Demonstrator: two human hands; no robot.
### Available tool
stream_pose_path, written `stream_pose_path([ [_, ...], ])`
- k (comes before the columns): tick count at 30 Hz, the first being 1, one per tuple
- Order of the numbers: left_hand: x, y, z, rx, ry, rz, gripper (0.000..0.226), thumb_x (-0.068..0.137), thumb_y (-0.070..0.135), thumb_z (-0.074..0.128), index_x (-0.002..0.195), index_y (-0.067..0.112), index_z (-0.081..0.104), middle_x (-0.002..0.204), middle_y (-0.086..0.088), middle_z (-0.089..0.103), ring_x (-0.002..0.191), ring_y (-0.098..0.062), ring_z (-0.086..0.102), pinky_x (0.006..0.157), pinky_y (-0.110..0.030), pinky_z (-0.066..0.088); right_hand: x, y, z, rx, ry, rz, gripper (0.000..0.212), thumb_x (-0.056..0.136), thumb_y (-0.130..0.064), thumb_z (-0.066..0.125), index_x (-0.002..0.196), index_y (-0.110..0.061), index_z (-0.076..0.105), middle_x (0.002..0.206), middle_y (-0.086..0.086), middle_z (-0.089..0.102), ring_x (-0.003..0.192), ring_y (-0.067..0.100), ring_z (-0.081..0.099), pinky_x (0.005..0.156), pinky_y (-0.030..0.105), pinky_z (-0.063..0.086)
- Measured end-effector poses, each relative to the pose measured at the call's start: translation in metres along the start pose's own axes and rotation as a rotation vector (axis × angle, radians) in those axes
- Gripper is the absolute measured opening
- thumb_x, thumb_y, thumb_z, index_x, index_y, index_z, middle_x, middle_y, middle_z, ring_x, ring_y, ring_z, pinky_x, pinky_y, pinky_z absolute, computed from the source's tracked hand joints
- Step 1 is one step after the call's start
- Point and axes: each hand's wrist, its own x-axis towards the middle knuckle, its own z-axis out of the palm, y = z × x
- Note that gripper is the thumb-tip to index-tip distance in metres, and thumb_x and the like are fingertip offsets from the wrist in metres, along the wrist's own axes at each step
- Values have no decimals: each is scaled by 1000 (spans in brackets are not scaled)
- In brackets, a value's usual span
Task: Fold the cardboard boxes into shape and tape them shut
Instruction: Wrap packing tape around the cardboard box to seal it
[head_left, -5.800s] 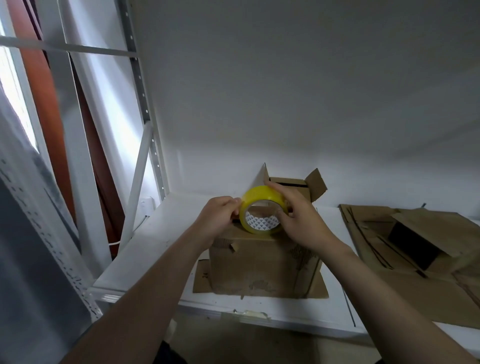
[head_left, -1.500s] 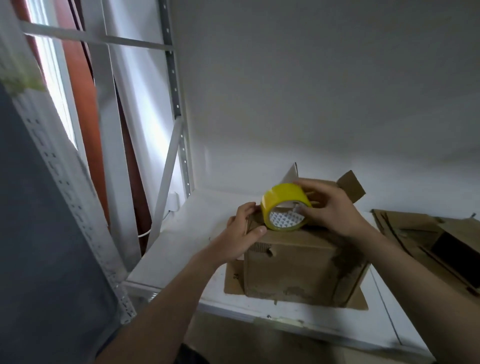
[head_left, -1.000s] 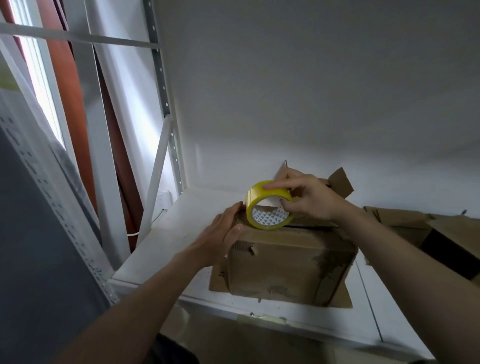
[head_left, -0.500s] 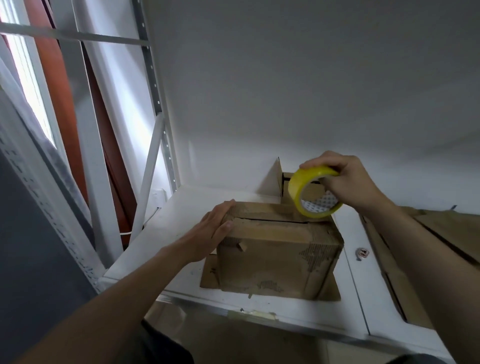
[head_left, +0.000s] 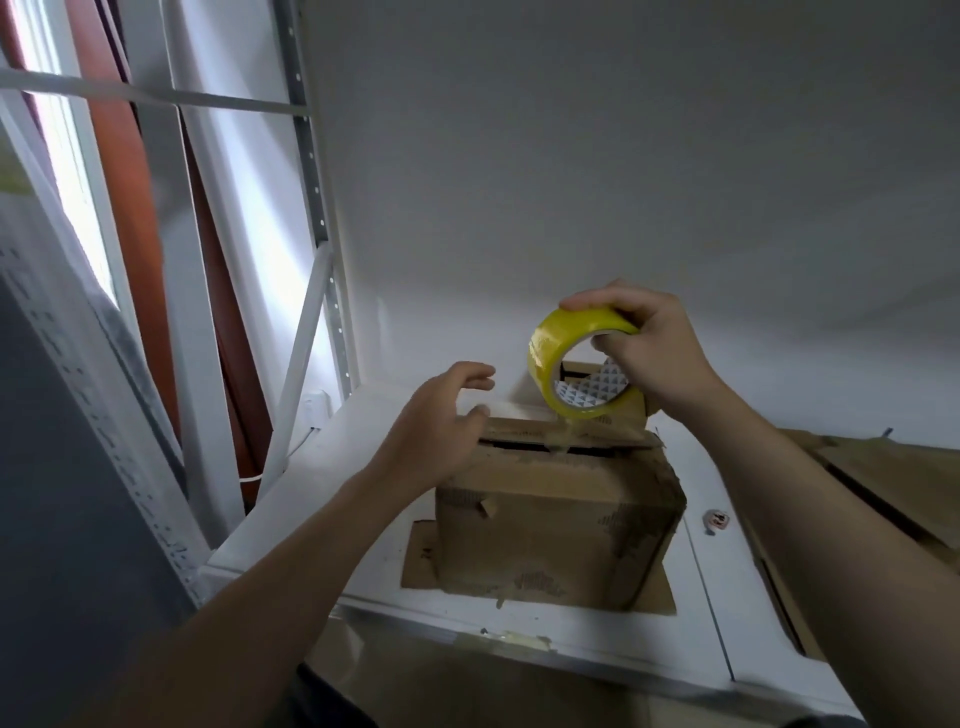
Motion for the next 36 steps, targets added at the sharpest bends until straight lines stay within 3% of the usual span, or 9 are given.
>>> stream_pose_path([
  [4, 1, 31, 6, -108, -56, -14, 30, 100, 35, 50, 130, 35, 56, 111, 34, 58, 101, 22, 53, 82, -7, 40, 4, -17, 10, 21, -1, -38, 63, 78, 19, 56, 94, -39, 77, 101, -7, 70, 96, 17, 64, 76, 27, 51],
  [8, 5, 57, 7, -496, -137, -304, 18, 107, 39, 40, 117, 34, 55, 110, 12, 68, 102, -13, 68, 91, -47, 58, 7, -37, 18, 75, 13, -39, 55, 79, 19, 54, 98, -27, 76, 99, -16, 72, 92, 3, 64, 75, 20, 50],
  [10, 8, 67, 7, -712, -189, -488, 24, 108, 38, 39, 121, 25, 55, 110, 0, 70, 99, -25, 70, 92, -53, 57, 8, -47, 24, 99, 18, -36, 55, 80, 19, 54, 96, -29, 75, 97, -20, 72, 89, -1, 64, 74, 20, 52],
  [14, -6, 62, 1, -1034, -434, -648, 58, 102, 63, 30, 124, 18, 59, 117, -17, 73, 102, -38, 72, 80, -44, 61, 12, -64, 33, 155, -3, -68, 55, 79, 21, 53, 96, -27, 75, 96, -20, 72, 90, 1, 64, 76, 22, 52],
  [17, -15, 49, -5, -1120, -557, -663, 79, 98, 71, 27, 120, 10, 71, 109, -19, 73, 92, -34, 72, 76, -38, 58, 15, -71, 36, 167, -21, -98, 56, 78, 22, 52, 97, -26, 74, 96, -19, 72, 91, 0, 64, 76, 20, 50],
  [22, -25, 26, -21, -1141, -396, -697, 65, 81, 56, 67, 124, 8, 65, 86, -4, 71, 76, -20, 69, 65, -31, 55, 14, -66, 33, 157, -8, -84, 55, 79, 20, 53, 97, -27, 75, 94, -21, 71, 88, -1, 63, 75, 20, 50],
  [27, -33, 9, -39, -1046, -447, -668, 32, 81, 35, 76, 102, 11, 76, 85, -6, 63, 72, -13, 62, 66, -25, 53, 11, -55, 32, 127, 1, -52, 54, 80, 21, 54, 97, -26, 75, 95, -22, 73, 90, -2, 64, 77, 20, 52],
  [31, -34, 0, -46, -1036, -490, -741, 38, 83, 16, 73, 120, 6, 70, 82, -4, 66, 69, -8, 61, 61, -20, 54, 8, -45, 32, 120, -24, -36, 52, 81, 21, 55, 98, -24, 75, 96, -17, 71, 91, 4, 63, 77, 24, 51],
  [36, -30, -1, -54, -963, -553, -812, 28, 83, 17, 74, 108, 3, 75, 89, -7, 69, 67, -5, 60, 59, -15, 51, 4, -26, 30, 119, -27, -48, 51, 80, 22, 56, 97, -22, 77, 103, 9, 68, 100, 31, 60, 80, 42, 50],
])
